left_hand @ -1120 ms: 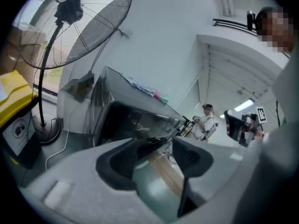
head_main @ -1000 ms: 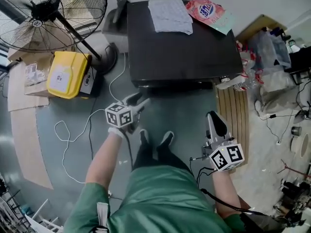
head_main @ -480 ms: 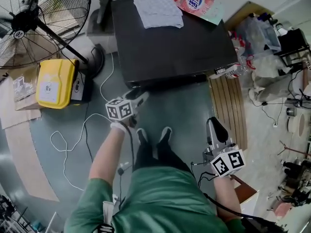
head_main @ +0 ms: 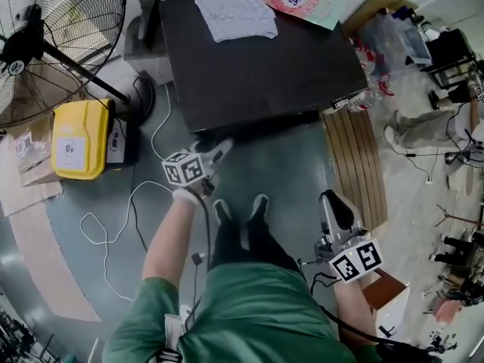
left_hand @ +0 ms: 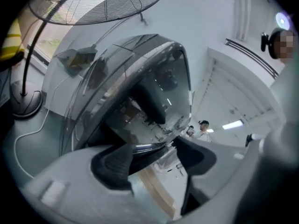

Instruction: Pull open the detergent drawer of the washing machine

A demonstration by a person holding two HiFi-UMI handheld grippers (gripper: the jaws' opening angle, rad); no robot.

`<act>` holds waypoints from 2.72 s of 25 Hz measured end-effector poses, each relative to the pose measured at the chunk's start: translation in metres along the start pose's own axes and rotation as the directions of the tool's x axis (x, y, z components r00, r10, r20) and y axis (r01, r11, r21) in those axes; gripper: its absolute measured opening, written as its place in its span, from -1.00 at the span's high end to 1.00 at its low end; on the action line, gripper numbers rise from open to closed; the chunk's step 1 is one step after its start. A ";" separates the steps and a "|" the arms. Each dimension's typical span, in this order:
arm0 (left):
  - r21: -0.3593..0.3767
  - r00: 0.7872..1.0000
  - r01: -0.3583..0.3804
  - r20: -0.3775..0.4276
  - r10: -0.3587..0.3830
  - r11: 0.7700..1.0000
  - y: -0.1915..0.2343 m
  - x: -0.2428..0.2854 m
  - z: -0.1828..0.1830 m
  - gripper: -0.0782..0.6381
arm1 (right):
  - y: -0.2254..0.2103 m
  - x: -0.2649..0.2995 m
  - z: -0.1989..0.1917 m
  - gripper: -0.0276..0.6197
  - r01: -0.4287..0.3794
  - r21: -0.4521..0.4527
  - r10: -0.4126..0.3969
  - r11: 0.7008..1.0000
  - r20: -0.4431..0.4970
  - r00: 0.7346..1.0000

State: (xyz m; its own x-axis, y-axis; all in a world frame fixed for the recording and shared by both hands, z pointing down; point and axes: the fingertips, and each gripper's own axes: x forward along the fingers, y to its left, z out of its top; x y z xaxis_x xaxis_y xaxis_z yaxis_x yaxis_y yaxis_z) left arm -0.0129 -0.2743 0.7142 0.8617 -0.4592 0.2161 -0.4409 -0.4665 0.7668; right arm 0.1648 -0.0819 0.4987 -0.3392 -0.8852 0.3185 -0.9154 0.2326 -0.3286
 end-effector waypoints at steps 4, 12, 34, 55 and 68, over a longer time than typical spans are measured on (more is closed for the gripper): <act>-0.063 0.998 0.037 0.055 -0.034 0.997 -0.001 0.003 0.005 -0.04 | 0.002 0.000 -0.006 0.81 -0.001 0.009 0.002 1.000 -0.009 1.000; -0.195 0.980 0.143 0.164 -0.111 0.970 0.000 0.005 0.016 -0.05 | 0.011 0.005 -0.026 0.81 -0.031 0.047 0.033 0.998 -0.049 0.998; -0.206 0.976 0.165 0.173 -0.130 0.964 -0.037 -0.006 -0.026 0.10 | 0.017 -0.004 -0.051 0.81 -0.099 0.083 0.106 0.992 -0.090 0.990; -0.225 0.992 0.063 0.117 -0.038 0.972 -0.041 -0.015 -0.044 -0.01 | 0.013 0.012 -0.025 0.81 -0.189 0.080 0.194 0.979 -0.062 0.979; -0.190 0.993 0.082 0.096 -0.065 0.978 -0.076 -0.038 -0.089 0.14 | 0.012 -0.005 -0.035 0.81 -0.188 0.097 0.195 0.977 -0.065 0.979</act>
State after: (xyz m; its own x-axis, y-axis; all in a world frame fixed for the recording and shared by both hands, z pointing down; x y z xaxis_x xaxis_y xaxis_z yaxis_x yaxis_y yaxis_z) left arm 0.0107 -0.1537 0.7016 0.8606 -0.4980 0.1070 -0.3126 -0.3503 0.8829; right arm 0.1478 -0.0602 0.5246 -0.5242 -0.7950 0.3053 -0.8099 0.3545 -0.4673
